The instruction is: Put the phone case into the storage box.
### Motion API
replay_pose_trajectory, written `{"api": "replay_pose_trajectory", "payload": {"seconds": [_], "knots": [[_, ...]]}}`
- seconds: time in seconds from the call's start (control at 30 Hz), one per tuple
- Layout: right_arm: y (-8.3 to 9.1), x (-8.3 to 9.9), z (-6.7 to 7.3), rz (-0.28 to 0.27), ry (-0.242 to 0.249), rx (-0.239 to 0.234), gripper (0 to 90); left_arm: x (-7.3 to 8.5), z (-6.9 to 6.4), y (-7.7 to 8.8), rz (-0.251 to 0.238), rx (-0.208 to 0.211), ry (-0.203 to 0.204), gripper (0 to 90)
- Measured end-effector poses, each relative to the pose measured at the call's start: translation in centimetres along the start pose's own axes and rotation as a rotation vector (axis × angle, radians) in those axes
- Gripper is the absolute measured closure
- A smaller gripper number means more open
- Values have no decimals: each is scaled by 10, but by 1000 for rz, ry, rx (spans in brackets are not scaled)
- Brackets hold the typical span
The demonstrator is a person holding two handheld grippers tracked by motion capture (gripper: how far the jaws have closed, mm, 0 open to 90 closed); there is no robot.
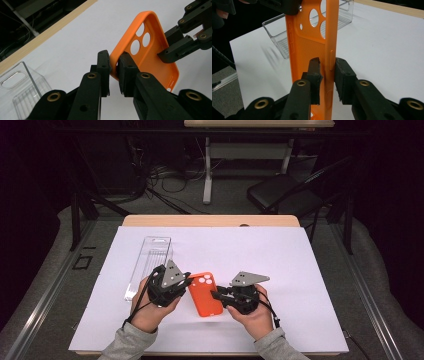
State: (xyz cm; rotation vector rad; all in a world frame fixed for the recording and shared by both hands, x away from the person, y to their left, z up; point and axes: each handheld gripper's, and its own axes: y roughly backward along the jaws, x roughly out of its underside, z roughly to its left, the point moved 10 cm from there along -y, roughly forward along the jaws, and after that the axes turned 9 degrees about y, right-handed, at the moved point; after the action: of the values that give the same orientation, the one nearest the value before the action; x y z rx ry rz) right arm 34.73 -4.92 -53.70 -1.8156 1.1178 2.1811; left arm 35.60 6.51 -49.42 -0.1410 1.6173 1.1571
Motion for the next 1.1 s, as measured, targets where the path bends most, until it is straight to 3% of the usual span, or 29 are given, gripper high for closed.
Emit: {"api": "replay_pose_trajectory", "payload": {"seconds": [0.37, 0.7, 1.1], "knots": [[1, -2, -3, -23, 4, 1, 663, 0, 5, 0, -5, 0, 11, 808], [6, -7, -6, -46, 37, 8, 595, 0, 14, 3, -14, -6, 35, 808], [6, -6, -9, -19, 88, 18, 571, 1, 26, 7, -19, -15, 52, 808]]}}
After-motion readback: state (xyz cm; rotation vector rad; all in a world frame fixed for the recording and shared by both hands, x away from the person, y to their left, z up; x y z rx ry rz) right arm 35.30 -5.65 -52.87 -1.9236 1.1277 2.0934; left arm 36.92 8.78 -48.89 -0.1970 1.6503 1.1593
